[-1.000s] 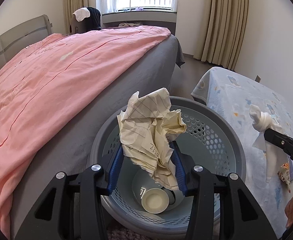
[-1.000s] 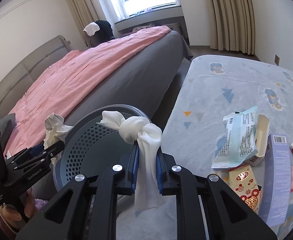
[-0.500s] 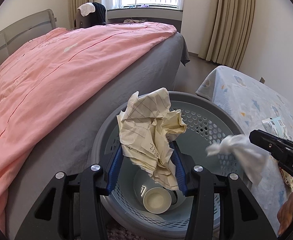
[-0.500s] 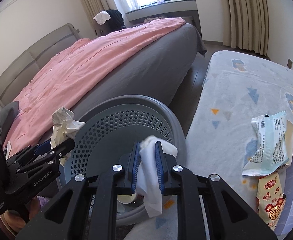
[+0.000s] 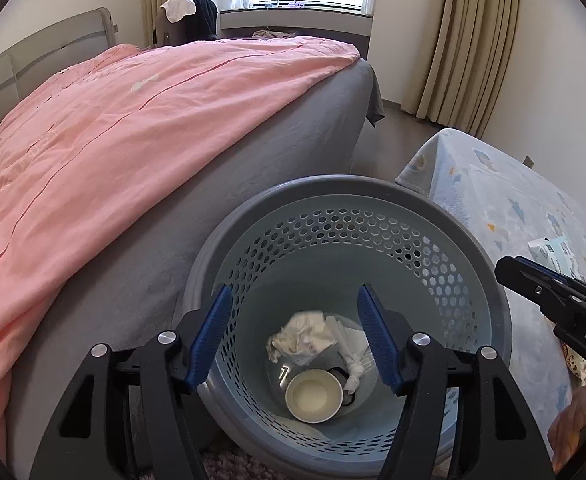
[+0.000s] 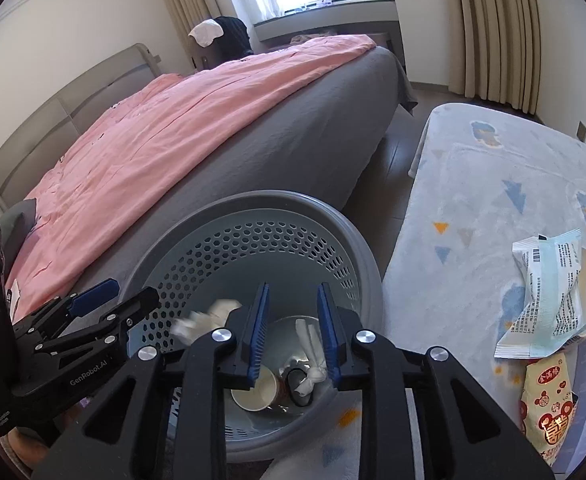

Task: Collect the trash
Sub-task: 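Open both grippers to drop the paper and cloth into the basket, then move both open tools back over the items on the mattress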

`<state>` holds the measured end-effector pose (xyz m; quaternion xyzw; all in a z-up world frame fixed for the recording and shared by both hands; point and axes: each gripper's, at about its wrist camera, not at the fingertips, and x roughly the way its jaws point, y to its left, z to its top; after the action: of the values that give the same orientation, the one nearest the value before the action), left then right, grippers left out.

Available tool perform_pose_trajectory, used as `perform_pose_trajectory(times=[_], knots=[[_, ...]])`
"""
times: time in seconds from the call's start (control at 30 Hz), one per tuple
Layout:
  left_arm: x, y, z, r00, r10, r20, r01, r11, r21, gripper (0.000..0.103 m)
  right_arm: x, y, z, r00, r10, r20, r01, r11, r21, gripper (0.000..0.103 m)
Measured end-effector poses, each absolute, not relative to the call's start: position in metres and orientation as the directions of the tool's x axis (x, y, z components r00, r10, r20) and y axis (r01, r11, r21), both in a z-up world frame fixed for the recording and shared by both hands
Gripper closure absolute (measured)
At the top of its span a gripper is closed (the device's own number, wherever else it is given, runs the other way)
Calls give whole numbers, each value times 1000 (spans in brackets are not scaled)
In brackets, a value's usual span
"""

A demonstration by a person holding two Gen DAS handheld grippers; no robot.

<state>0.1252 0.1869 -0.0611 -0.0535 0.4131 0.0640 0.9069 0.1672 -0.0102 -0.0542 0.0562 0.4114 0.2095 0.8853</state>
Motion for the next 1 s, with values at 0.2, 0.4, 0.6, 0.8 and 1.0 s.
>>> perform_pose_trajectory(times=[0.2,0.4,0.6,0.8,1.0], knots=[[124,188,-60,656,82,-750,-171,984,-43,38,162,-10,-52,583,406,-704,-321,911,259,69],[121,190,-58,662,90,-744,-180,983,-42,38,159,-9,-51,592,390,-705,-317,917,241,67],[118,192,-53,675,98,-731,-189,981,-43,34,155,-8,-50,603,366,-709,-309,926,215,59],[116,193,-50,688,94,-720,-189,981,-53,33,149,-9,-47,622,338,-706,-299,936,185,49],[112,192,-48,698,90,-710,-186,981,-58,32,139,-12,-44,643,313,-699,-284,945,162,39]])
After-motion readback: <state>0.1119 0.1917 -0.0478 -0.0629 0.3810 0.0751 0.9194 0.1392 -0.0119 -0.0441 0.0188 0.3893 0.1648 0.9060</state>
